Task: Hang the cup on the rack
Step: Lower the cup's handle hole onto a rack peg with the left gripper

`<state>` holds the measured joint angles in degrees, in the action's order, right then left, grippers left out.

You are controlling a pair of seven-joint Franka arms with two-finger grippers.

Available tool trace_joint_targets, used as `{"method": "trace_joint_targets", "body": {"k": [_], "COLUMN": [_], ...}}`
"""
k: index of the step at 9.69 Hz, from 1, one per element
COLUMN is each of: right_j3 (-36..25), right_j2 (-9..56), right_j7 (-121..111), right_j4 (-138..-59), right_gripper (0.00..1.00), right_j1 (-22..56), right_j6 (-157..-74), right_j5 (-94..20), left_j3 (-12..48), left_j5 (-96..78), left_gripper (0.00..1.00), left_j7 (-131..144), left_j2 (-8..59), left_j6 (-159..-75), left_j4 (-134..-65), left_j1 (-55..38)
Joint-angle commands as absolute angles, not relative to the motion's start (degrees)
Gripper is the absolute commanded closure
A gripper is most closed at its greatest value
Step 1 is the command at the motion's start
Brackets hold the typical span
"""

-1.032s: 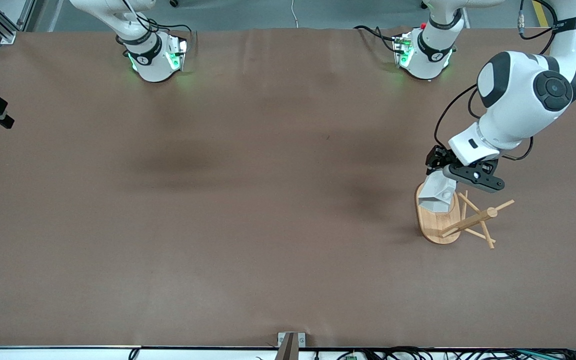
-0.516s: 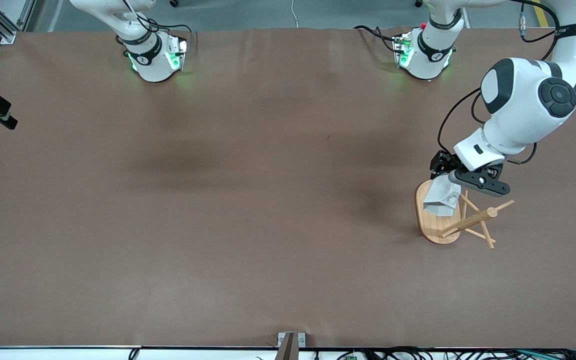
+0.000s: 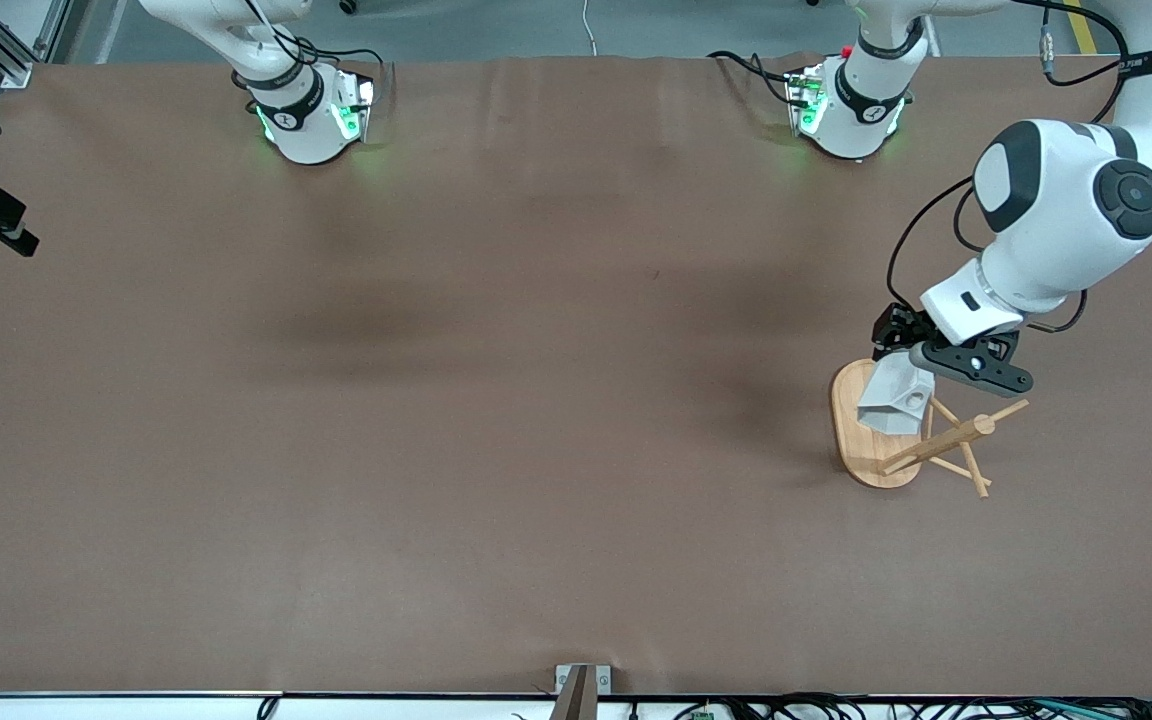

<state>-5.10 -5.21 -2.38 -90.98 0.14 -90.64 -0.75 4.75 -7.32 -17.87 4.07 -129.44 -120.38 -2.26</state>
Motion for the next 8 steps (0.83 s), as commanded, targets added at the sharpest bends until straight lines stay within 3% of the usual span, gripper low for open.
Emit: {"method": "trace_joint_targets", "body": {"k": [1, 5, 6, 7, 8], "right_j3": [-5.27, -5.27, -5.27, -5.27, -5.27], "right_j2": [-5.1, -5.1, -5.1, -5.1, -5.1], "right_j7": [-1.41, -1.41, -1.41, -1.41, -1.41], "right_j4": [-90.53, -90.44, -90.44, -90.35, -90.44], "right_gripper": [0.0, 0.0, 0.0, 0.0, 0.0], "right_j1": [0.44, 0.44, 0.44, 0.44, 0.44], "right_j6": [-89.83, -89.91, -89.91, -89.91, -89.91], "right_j5": [0.35, 0.35, 0.35, 0.35, 0.35], "left_j3": [3.78, 2.21, 1.85, 1.85, 1.85], "left_j5": [-8.35, -8.35, -8.44, -8.44, -8.44], "left_gripper": [0.99, 0.93, 0.7, 0.16, 0.0], "left_j7": [-20.38, -21.88, -21.97, -21.97, -21.97], "left_j2": [6.41, 8.0, 8.52, 8.7, 8.61], "left_j6": [-131.22, -133.24, -133.24, -133.24, -133.24], "left_j4": [-120.41, -120.32, -119.89, -119.8, -119.45], "left_j1": [-2.55, -2.55, -2.55, -2.55, -2.55]}}
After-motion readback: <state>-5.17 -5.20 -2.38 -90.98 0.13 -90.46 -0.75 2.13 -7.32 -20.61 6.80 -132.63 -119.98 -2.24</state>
